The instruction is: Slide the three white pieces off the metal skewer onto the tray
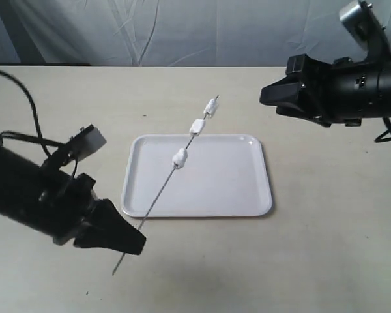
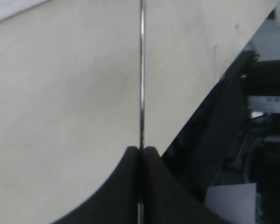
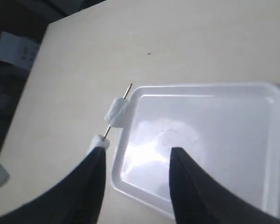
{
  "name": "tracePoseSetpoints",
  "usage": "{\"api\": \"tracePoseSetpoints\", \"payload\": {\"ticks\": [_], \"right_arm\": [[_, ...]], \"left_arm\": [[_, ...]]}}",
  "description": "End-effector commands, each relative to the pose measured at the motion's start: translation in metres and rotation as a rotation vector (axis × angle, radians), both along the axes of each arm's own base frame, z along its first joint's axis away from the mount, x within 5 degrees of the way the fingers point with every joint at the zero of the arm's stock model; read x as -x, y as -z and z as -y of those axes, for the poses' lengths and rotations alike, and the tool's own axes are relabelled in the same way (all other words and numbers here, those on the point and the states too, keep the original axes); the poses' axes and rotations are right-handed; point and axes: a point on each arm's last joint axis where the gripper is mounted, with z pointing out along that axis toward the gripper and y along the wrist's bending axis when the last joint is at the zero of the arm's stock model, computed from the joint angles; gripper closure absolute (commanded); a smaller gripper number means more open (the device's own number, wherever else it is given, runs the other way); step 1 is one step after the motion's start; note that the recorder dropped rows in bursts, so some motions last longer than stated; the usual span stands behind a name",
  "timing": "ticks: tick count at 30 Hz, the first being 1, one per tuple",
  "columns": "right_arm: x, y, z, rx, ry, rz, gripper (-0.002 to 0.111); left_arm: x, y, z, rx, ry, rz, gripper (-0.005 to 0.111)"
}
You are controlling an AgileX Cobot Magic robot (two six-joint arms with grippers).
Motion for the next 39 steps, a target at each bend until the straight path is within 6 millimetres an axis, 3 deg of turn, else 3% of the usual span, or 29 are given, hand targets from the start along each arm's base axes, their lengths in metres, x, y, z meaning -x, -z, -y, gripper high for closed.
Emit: {"api": "tracePoseSetpoints", "payload": {"ticks": [1,5,8,11,15,24,39], "right_arm": [[-0.018,0.031,-0.011,-0.131,-0.062,-0.040,0.066],[-0.029,0.081,-0.021,-0.249,-0.156,-0.139,0.066],[-0.029,0.113,-0.037,-0.325,-0.284,-0.188,0.066],[-0.030,0.129,-0.052,-0.311,-0.334,-0.207,0.066],[-0.042,0.127,-0.074,-0.280,-0.387,-0.160,0.066],[-0.063,0.117,-0.099,-0.165,-0.344,-0.104,0.066],[-0.071,0.113,-0.103,-0.167,-0.285,-0.150,0.066]], "left_arm": [[0.027,0.026,-0.005,0.214,-0.216,0.053,0.106],[0.053,0.050,-0.015,0.149,-0.234,0.019,0.107],[0.043,0.059,-0.015,0.099,-0.293,-0.056,0.107],[0.037,0.060,-0.008,0.167,-0.262,-0.117,0.107],[0.038,0.065,-0.006,0.191,-0.249,-0.169,0.107],[0.039,0.062,-0.004,0.224,-0.230,-0.166,0.107],[0.043,0.061,-0.004,0.246,-0.214,-0.172,0.107]]}}
